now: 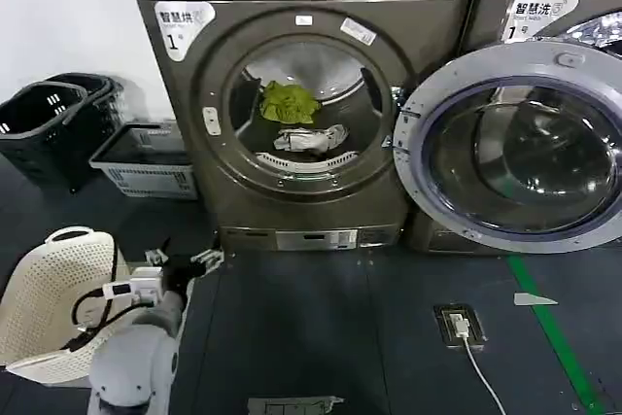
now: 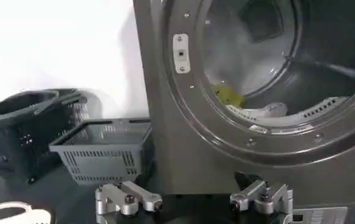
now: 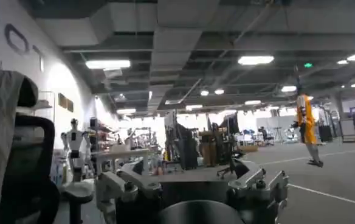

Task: Grasp the clothes from the dryer.

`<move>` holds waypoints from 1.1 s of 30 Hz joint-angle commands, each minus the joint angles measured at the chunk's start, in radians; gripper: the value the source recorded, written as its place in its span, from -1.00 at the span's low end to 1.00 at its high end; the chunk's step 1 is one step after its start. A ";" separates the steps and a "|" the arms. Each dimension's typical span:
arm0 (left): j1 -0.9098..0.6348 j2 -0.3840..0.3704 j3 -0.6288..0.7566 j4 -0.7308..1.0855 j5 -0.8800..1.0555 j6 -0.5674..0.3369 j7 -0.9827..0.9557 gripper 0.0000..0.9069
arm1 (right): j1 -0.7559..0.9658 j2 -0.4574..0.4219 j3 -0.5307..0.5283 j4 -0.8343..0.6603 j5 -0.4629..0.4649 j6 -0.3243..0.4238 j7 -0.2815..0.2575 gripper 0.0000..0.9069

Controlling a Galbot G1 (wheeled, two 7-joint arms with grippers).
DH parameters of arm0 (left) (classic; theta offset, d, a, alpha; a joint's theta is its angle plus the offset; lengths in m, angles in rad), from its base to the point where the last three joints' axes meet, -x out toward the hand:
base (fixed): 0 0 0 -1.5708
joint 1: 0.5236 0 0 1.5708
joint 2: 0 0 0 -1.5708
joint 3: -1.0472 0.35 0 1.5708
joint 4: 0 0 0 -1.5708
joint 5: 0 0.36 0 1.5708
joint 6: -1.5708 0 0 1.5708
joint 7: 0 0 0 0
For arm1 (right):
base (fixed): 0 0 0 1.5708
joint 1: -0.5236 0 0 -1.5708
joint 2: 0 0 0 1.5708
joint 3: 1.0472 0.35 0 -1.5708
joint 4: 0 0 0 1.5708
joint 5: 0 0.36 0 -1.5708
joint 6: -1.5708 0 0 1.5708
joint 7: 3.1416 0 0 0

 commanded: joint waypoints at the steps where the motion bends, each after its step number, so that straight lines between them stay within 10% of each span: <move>1: 0.001 0.002 0.000 -0.002 0.000 0.049 0.000 1.00 | 0.003 0.000 -0.002 0.000 0.002 0.005 0.005 1.00; 33: -0.005 0.004 0.011 0.004 0.003 0.049 0.003 1.00 | 0.004 0.004 -0.015 -0.016 -0.003 0.029 0.007 1.00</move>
